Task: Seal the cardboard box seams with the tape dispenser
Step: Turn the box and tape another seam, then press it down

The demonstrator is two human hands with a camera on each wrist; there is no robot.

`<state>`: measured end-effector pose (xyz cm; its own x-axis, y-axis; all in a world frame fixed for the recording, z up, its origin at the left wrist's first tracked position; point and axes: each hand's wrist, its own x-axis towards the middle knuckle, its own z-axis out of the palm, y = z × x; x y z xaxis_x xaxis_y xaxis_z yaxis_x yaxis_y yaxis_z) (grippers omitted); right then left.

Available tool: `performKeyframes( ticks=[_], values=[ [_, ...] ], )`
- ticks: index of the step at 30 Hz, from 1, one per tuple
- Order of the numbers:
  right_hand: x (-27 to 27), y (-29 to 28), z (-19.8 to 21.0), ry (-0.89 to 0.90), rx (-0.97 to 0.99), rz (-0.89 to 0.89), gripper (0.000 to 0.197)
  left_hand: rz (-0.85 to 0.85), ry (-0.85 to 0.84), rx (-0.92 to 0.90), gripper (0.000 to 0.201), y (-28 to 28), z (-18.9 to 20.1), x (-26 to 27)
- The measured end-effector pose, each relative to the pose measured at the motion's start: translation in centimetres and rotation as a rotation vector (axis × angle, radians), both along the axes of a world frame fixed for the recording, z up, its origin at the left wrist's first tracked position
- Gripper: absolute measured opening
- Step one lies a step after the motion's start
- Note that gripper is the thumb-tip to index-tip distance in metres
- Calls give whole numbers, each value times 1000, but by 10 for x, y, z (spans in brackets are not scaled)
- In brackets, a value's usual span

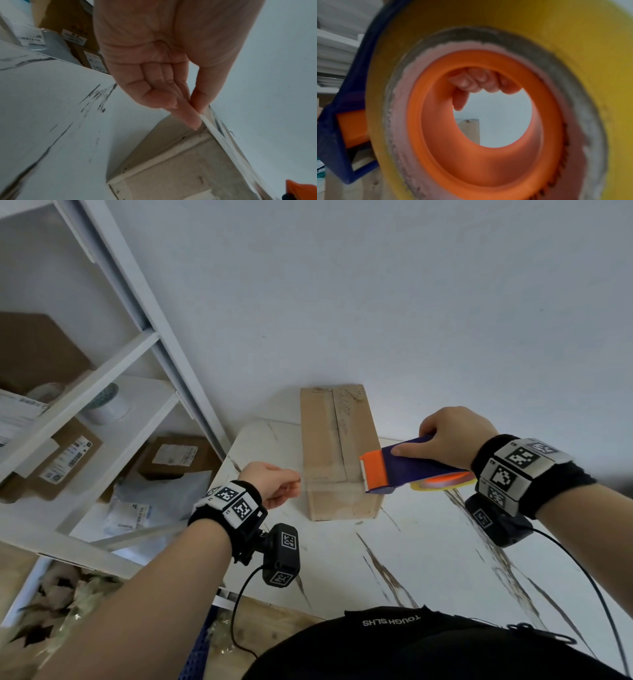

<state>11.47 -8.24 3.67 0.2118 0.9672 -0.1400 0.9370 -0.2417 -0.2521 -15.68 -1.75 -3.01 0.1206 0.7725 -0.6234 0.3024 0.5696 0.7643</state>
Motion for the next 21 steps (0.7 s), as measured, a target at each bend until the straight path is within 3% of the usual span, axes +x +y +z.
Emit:
performKeyframes(
  ticks=[21],
  values=[
    [3,4,2,-16,-42,-16,52,-9,-10,-33,10,-6,-2,4]
  ],
)
